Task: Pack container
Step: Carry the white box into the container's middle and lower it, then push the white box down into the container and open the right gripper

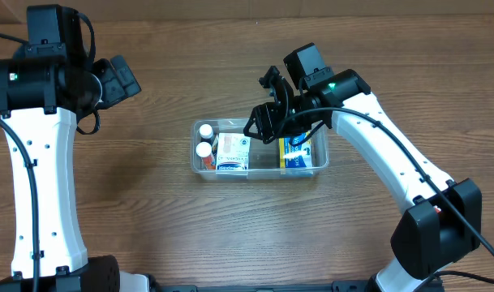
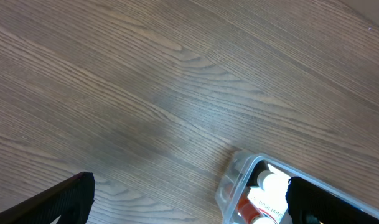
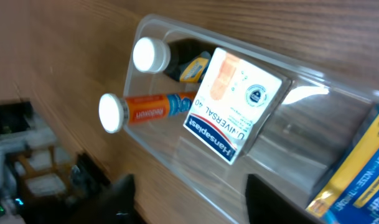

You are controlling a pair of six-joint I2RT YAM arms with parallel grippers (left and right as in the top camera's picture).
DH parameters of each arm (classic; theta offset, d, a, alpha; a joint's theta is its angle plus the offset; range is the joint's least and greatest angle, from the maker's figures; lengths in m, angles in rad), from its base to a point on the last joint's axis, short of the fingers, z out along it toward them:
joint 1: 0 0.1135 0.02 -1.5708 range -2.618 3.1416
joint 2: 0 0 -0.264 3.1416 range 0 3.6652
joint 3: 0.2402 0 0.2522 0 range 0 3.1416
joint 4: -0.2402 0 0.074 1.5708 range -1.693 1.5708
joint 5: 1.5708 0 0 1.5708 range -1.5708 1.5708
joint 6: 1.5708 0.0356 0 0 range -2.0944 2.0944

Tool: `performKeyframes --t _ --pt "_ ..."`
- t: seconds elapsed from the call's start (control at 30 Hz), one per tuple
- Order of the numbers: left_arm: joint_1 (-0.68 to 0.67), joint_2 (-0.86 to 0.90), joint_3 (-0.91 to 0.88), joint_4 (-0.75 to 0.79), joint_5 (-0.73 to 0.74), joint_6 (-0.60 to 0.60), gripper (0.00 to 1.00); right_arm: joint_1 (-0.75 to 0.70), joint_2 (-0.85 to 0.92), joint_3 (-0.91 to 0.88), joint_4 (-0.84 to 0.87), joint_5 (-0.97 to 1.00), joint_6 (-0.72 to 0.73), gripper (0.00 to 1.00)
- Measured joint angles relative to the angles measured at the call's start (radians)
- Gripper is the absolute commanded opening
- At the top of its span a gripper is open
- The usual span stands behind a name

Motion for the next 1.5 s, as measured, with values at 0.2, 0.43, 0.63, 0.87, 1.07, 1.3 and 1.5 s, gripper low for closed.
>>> performKeyframes --t 0.2,0.43,0.63,0.87,1.07,1.3,1.5 --pt "0.000 0.000 0.000 -0.001 0.000 0.000 1.00 0.002 0.000 0.000 -0.001 0.010 0.000 0.20" --pt "0.000 0.000 0.000 -0.001 0.000 0.000 1.00 0.064 0.000 0.000 0.001 0.035 -0.044 0.20" --pt "0.000 0.000 0.000 -0.001 0.000 0.000 1.00 0.154 0.000 0.000 0.007 0.118 -0.048 0.20" --pt "0.000 0.000 0.000 -0.001 0.000 0.000 1.00 0.153 0.006 0.000 0.014 0.175 -0.029 0.20" --pt "0.000 0.000 0.000 -0.001 0.000 0.000 1.00 0.164 0.098 0.000 0.053 0.167 -0.026 0.20" --pt "0.000 0.000 0.000 -0.001 0.000 0.000 1.00 0.175 0.204 -0.001 0.093 0.164 -0.026 0.20" --pt "0.000 0.000 0.000 -0.001 0.000 0.000 1.00 0.175 0.231 -0.001 0.106 0.164 -0.025 0.20"
